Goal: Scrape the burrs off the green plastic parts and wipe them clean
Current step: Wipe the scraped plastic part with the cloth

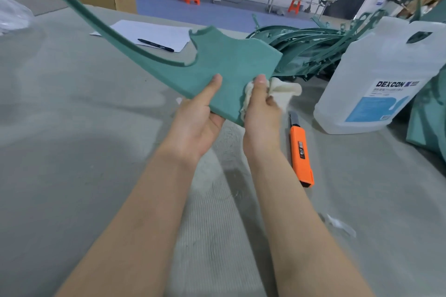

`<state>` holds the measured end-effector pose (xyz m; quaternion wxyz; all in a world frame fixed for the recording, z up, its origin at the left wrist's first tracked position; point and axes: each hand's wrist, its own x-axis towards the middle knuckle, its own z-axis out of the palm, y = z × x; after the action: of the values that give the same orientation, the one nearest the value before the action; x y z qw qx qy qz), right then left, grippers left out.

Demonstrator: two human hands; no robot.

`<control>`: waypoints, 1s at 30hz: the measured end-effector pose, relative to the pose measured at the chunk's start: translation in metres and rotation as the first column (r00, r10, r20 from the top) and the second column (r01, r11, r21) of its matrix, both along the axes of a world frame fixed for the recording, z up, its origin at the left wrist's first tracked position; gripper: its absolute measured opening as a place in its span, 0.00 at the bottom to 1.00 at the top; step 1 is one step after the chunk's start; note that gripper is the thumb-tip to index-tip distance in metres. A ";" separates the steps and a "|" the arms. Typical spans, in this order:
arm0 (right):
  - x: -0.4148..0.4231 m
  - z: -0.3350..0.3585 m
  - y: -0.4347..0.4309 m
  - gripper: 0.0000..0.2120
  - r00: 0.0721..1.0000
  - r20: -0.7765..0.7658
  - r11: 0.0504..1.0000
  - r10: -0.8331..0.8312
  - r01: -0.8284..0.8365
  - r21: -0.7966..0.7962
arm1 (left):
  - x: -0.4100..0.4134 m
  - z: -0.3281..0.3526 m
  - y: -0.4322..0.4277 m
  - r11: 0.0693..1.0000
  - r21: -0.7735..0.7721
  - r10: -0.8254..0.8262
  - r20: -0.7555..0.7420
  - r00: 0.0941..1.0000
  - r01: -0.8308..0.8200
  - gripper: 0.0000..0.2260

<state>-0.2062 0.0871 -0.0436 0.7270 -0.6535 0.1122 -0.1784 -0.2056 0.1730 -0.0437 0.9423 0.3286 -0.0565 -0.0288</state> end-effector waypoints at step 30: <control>0.024 -0.012 -0.057 0.21 0.971 -0.093 0.975 -0.221 0.222 0.002 | 0.000 -0.009 0.010 0.965 0.228 -0.095 -0.168 0.981 0.132 0.06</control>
<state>-0.1823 0.0305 -0.0553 0.7007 -0.6398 0.2189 -0.2274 -0.2053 0.1830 -0.0528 0.8945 0.4321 0.0023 -0.1149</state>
